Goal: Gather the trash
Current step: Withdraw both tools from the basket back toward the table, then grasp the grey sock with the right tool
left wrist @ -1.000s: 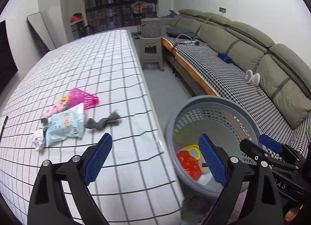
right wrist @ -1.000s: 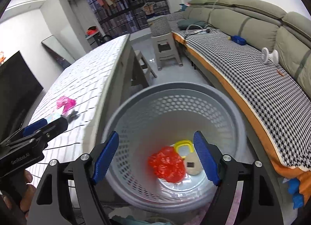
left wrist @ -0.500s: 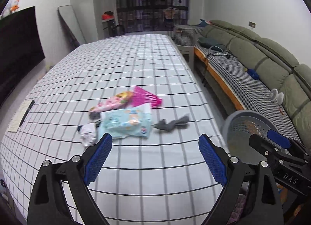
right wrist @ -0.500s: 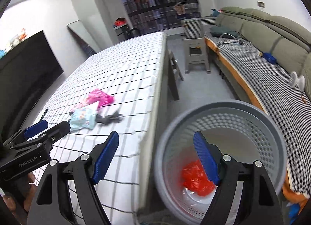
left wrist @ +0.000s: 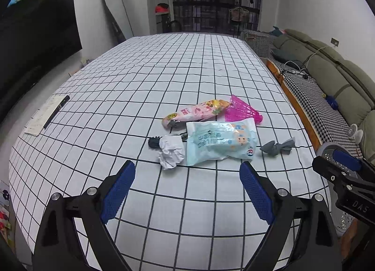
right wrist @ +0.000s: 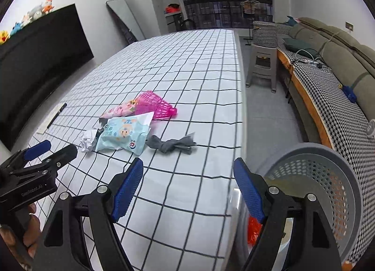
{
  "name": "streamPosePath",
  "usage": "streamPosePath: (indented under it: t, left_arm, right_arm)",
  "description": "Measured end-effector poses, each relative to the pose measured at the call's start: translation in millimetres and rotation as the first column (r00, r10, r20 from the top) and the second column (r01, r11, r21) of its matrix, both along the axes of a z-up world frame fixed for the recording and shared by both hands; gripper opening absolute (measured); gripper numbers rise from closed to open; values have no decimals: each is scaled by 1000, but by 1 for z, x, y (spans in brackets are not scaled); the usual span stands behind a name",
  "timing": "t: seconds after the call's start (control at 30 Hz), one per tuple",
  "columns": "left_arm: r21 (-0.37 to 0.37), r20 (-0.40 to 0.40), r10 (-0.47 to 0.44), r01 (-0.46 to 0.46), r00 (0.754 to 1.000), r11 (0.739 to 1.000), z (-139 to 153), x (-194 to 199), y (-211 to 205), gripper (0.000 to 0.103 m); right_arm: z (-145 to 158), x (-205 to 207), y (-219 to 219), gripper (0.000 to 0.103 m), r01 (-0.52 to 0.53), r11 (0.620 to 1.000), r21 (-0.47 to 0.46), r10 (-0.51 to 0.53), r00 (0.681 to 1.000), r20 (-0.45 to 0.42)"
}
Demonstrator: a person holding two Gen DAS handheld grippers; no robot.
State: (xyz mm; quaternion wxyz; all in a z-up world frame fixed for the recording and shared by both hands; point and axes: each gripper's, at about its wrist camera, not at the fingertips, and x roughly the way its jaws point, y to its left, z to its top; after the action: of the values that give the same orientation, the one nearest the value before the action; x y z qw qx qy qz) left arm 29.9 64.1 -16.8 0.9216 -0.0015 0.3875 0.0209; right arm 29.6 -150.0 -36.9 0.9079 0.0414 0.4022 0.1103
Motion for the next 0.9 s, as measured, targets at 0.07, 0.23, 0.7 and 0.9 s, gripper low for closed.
streamPosePath:
  t: [0.07,0.23,0.7,0.9]
  left_arm:
    - [-4,-9,12,-12,1000,1000,-3,2,7,89]
    - [-20,-25,27,-27,999,999,-10,5,20,89]
    - [-53,-61,25,-28,998,998,-23,20,28,89]
    - [-56,-65,28,-32,998,998,-24,23,30,89]
  right_arm:
    - [-4,9,9,76,-19,1000,-14,19,1000,-14]
    - [-14,30,26,76,-59,997,-59,56,997,-46]
    - [-36,69,41,76,-110,983,-147,93,989,-116]
    - [-40,74,48,72,-133,977,-164,113,986,-122]
